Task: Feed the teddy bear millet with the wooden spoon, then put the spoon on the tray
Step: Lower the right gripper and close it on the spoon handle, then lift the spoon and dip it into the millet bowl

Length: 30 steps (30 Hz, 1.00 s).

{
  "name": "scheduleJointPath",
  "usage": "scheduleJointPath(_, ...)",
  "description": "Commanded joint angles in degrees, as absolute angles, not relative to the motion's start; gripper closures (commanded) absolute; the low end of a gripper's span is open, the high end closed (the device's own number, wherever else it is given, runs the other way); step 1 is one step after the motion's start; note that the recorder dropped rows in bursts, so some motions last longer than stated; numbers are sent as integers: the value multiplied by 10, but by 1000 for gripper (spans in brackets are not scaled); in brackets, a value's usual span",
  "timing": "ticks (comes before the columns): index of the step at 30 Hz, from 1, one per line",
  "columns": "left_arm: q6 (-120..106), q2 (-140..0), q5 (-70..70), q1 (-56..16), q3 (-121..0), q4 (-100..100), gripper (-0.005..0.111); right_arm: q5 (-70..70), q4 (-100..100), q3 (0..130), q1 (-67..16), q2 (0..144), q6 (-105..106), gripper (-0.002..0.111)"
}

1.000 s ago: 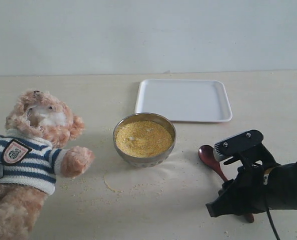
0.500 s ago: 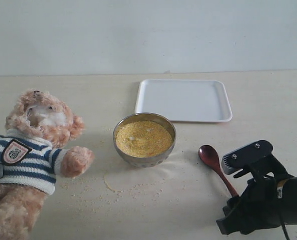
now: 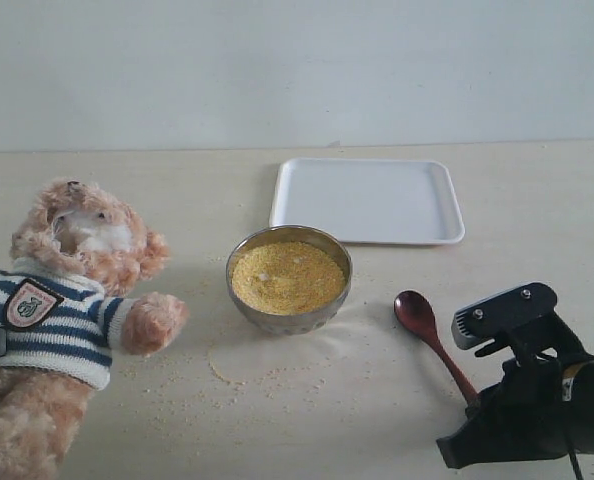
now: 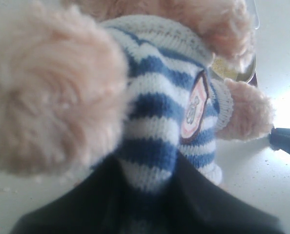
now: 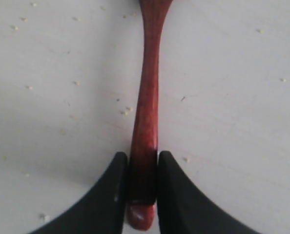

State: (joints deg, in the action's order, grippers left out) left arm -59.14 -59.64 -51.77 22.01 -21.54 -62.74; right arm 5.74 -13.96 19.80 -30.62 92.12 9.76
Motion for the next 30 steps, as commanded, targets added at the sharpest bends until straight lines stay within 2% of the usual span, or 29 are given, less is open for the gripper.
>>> scheduleJointPath(1,-595,-592,-520,222,-214,-636,102,-37,-146,187,-303,922,95,102)
scheduleJointPath(6,-595,-592,-520,222,-214,-636,102,-109,-131,232,-303,873,97,94)
scheduleJointPath(13,-595,-592,-520,222,-214,-636,102,-331,52,372,-307,812,31,94)
scheduleJointPath(19,-595,-592,-520,222,-214,-636,102,-517,256,497,-417,812,-21,94)
scheduleJointPath(24,-595,-592,-520,222,-214,-636,102,-611,341,585,-498,829,-23,94)
scheduleJointPath(30,-595,-592,-520,222,-214,-636,102,-675,417,648,-548,887,-25,94)
